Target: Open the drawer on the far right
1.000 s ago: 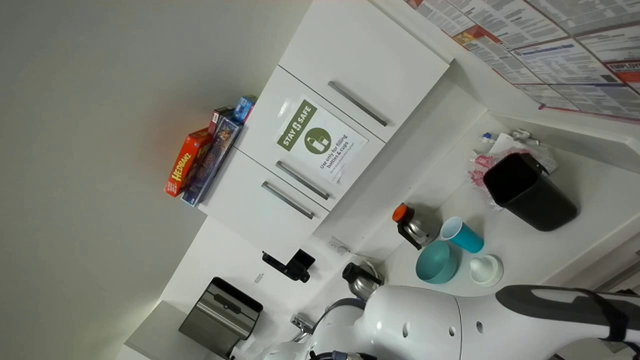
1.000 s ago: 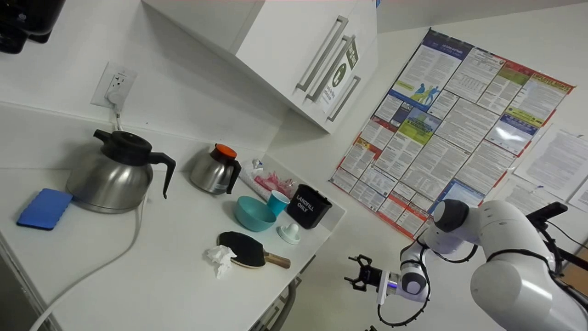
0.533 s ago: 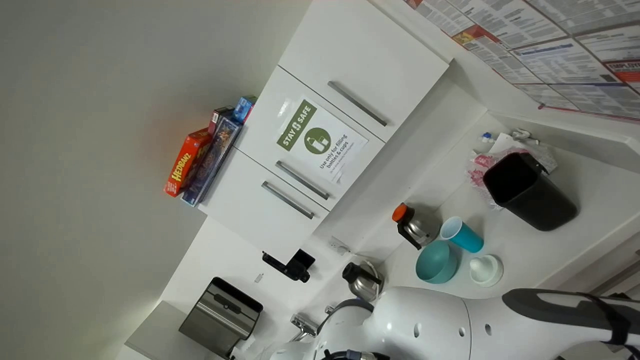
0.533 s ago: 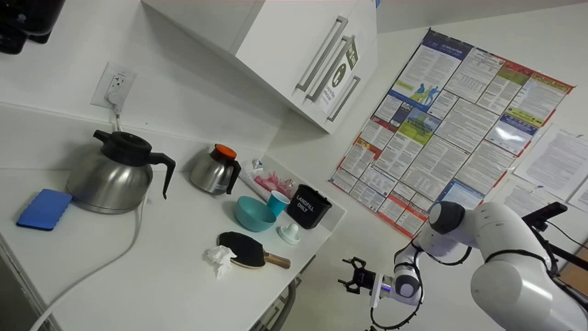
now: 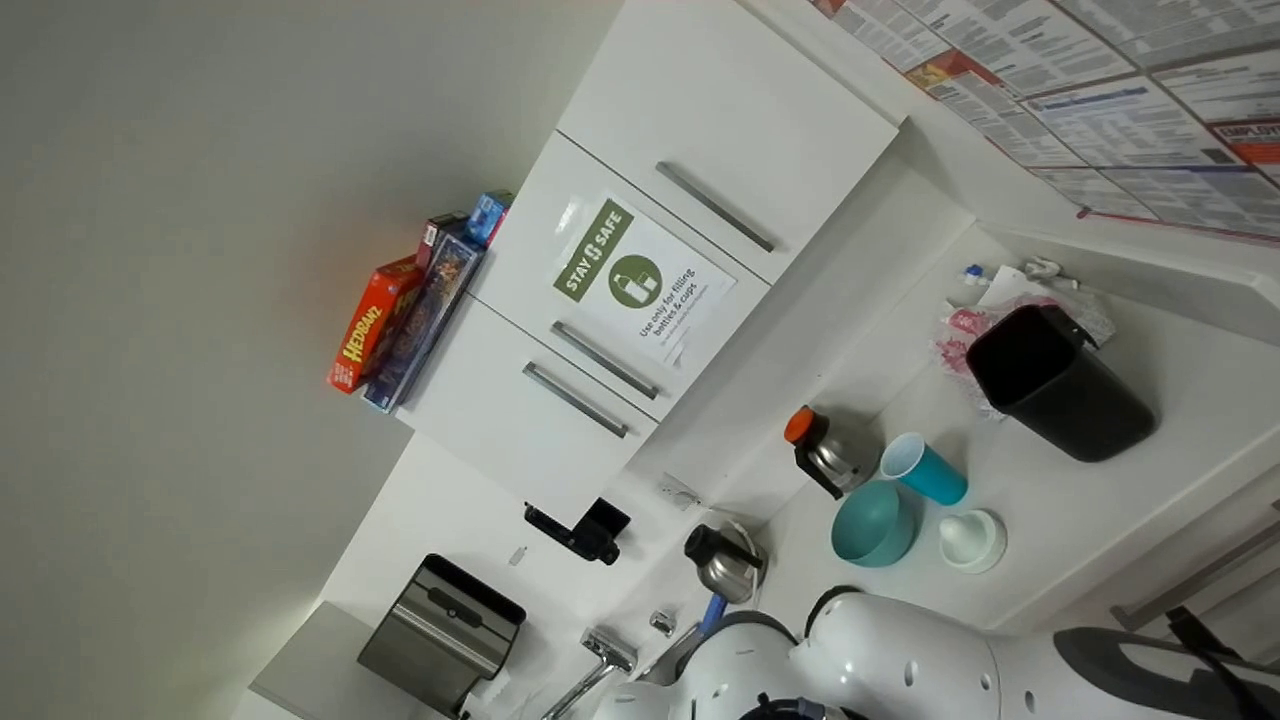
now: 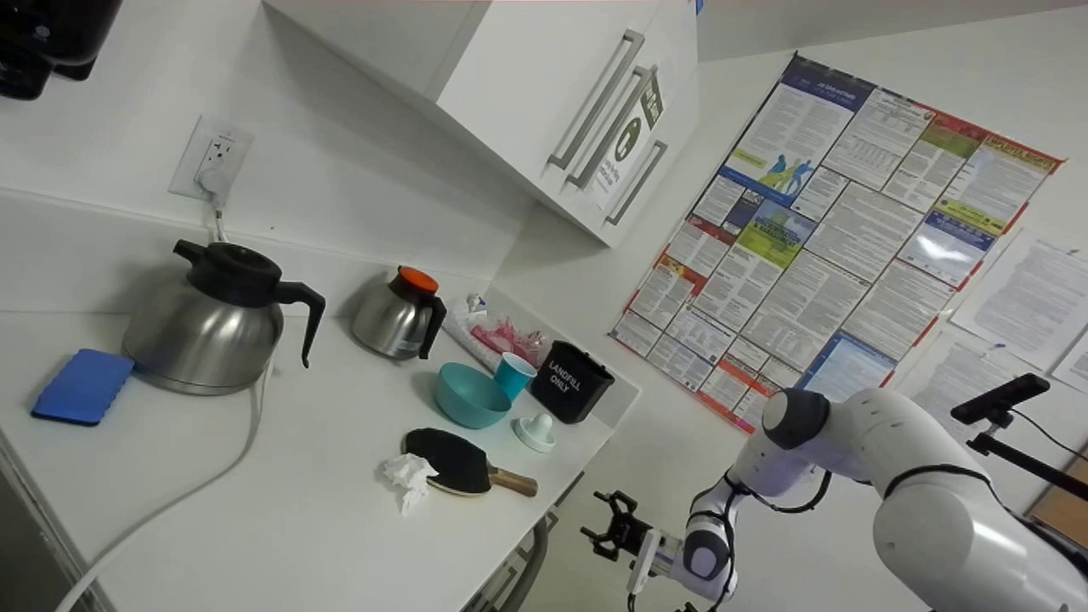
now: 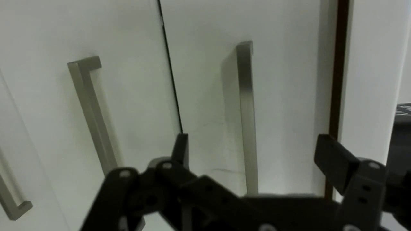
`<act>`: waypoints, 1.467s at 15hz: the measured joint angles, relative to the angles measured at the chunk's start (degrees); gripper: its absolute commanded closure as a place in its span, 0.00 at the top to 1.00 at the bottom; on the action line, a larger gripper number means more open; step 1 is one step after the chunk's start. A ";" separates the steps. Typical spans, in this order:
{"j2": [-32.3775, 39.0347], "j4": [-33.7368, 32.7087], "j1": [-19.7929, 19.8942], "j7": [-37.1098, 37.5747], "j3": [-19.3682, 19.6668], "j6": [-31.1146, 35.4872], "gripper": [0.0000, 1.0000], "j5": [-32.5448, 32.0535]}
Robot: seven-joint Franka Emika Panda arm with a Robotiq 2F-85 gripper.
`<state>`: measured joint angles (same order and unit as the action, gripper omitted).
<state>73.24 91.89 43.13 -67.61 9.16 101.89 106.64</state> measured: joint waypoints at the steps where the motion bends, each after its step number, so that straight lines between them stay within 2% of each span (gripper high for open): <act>1: 0.72 -0.09 -0.51 -1.19 -0.01 -0.32 1.00 1.57; 8: 3.76 -1.42 -1.89 -5.44 0.06 -4.66 1.00 9.60; 18: 4.73 -4.51 -4.91 -5.35 0.39 -6.29 1.00 14.62; 19: 4.76 -4.83 -5.34 -5.33 0.45 -6.29 0.75 14.92; 20: 4.82 -5.15 -5.73 -5.30 0.51 -6.29 0.74 15.16; 22: 5.09 -5.78 -6.41 -5.26 0.71 -6.28 0.58 15.56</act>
<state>78.32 86.11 36.72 -72.87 9.87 95.60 122.20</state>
